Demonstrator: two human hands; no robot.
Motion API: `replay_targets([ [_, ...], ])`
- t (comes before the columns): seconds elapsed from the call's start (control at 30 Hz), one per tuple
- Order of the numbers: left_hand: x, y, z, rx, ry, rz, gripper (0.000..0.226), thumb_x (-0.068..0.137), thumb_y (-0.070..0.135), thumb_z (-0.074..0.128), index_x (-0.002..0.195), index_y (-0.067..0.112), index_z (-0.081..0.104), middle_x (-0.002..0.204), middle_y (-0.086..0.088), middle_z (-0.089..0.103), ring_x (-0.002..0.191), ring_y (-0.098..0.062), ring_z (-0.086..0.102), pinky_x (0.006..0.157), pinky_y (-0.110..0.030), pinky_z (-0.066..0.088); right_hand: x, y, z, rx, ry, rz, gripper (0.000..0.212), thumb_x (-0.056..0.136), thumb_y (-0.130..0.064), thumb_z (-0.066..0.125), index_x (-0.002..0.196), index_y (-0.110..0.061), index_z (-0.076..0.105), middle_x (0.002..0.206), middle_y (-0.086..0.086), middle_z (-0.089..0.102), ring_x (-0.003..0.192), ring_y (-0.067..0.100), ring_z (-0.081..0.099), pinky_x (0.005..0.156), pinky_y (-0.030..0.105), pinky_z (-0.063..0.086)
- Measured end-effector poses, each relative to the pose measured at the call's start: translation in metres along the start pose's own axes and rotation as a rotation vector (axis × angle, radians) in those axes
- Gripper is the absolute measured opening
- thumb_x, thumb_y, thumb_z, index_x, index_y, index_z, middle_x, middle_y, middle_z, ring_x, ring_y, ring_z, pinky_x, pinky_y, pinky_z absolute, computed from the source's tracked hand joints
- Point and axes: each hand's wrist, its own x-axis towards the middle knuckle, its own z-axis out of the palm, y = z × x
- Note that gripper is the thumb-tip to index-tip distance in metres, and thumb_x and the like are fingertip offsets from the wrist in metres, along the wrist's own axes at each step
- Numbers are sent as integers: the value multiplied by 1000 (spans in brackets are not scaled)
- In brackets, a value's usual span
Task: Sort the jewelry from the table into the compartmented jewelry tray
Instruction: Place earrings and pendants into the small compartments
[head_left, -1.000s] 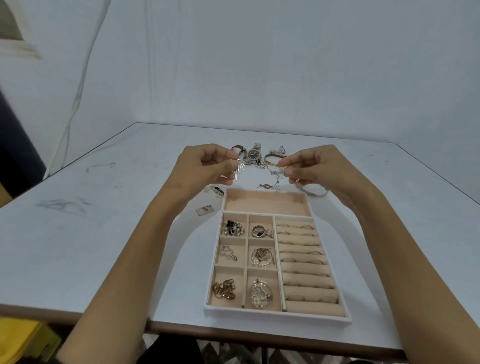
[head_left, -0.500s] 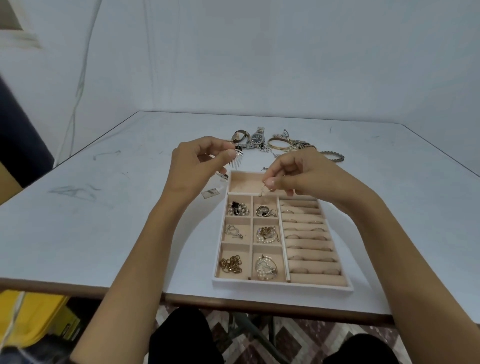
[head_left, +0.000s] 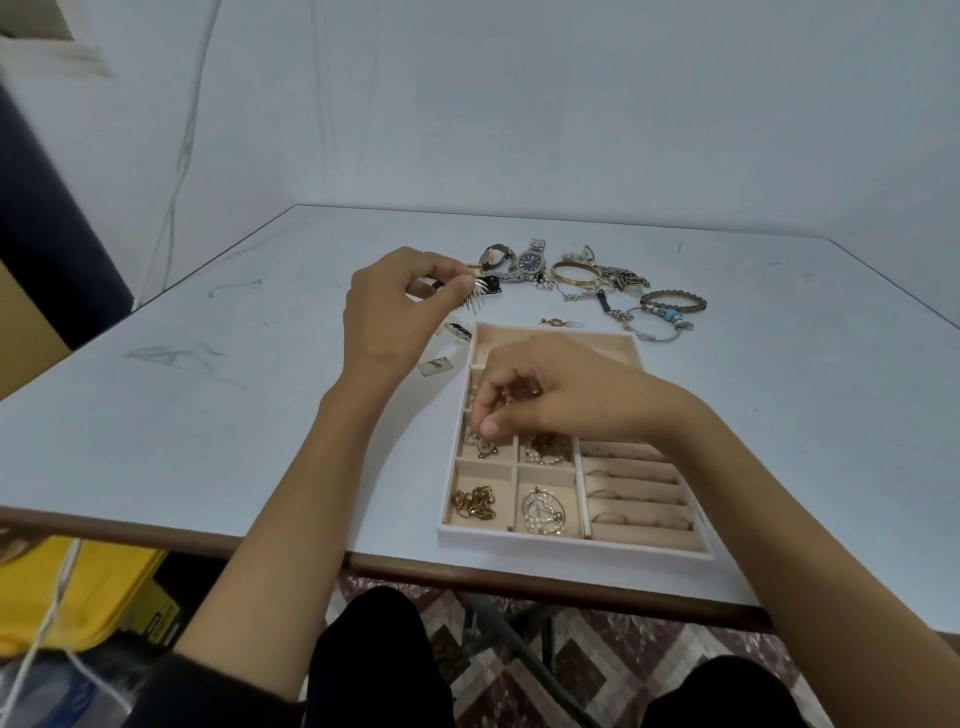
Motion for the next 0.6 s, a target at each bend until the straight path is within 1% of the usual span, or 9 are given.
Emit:
replay_targets([
  [0.03, 0, -1, 0, 2, 2, 1, 6, 77, 39, 72, 82, 36, 74, 93, 15, 72, 75, -11, 67, 78, -47, 55, 1, 0, 1, -18, 3, -4, 4, 81, -5, 72, 85, -5, 74, 78, -4, 65, 63, -5, 55, 60, 11, 42],
  [0.1, 1, -3, 0, 2, 0, 3, 6, 77, 38, 73, 83, 35, 74, 94, 14, 72, 76, -11, 67, 78, -47, 55, 2, 1, 2, -57, 14, -4, 4, 81, -7, 73, 84, -8, 75, 75, -8, 61, 63, -6, 53, 61, 11, 40],
  [0.17, 1, -4, 1, 1, -4, 11, 7, 77, 40, 73, 82, 36, 74, 94, 13, 72, 78, -12, 68, 79, -48, 55, 4, 3, 4, -101, 35, 2, 4, 80, -11, 74, 84, -12, 76, 72, -10, 59, 64, -2, 52, 63, 17, 43],
  [0.23, 1, -4, 2, 11, -8, 23, 6, 77, 41, 72, 81, 37, 73, 93, 12, 72, 80, -12, 68, 79, -48, 54, 6, 5, 6, -152, 53, 3, 4, 79, -15, 75, 82, -16, 77, 73, -10, 59, 68, 2, 53, 68, 28, 47],
  [0.27, 1, -4, 2, 19, -11, 28, 4, 77, 41, 72, 80, 38, 72, 93, 12, 72, 80, -12, 68, 79, -47, 54, 6, 5, 7, -168, 58, -1, 4, 79, -16, 76, 82, -17, 77, 73, -9, 59, 69, 3, 54, 69, 31, 47],
  [0.33, 1, -3, 2, 28, -14, 33, 3, 77, 41, 71, 79, 40, 72, 93, 12, 71, 79, -12, 68, 80, -47, 54, 6, 5, 8, -172, 68, -12, 4, 78, -16, 76, 82, -17, 77, 73, -7, 60, 68, 5, 55, 67, 30, 47],
  [0.47, 1, -3, 1, 19, -11, 34, 1, 77, 41, 71, 78, 41, 71, 93, 12, 71, 79, -12, 68, 79, -47, 55, 5, 6, 5, -146, 118, -33, 6, 81, -13, 72, 82, -19, 75, 79, 1, 65, 69, 5, 55, 64, 23, 44],
  [0.53, 1, -4, 1, 22, -12, 38, 2, 77, 42, 71, 78, 41, 71, 93, 12, 71, 80, -12, 68, 78, -47, 55, 4, 5, 4, -157, 104, -23, 7, 80, -13, 71, 81, -19, 74, 79, 3, 66, 70, 7, 56, 66, 27, 46],
  [0.6, 1, -4, 1, 26, -14, 40, 3, 77, 42, 71, 79, 40, 71, 93, 12, 71, 81, -12, 68, 78, -47, 55, 3, 4, 6, -173, 79, -4, 7, 79, -14, 72, 78, -20, 74, 77, 0, 65, 69, 8, 56, 68, 31, 47],
])
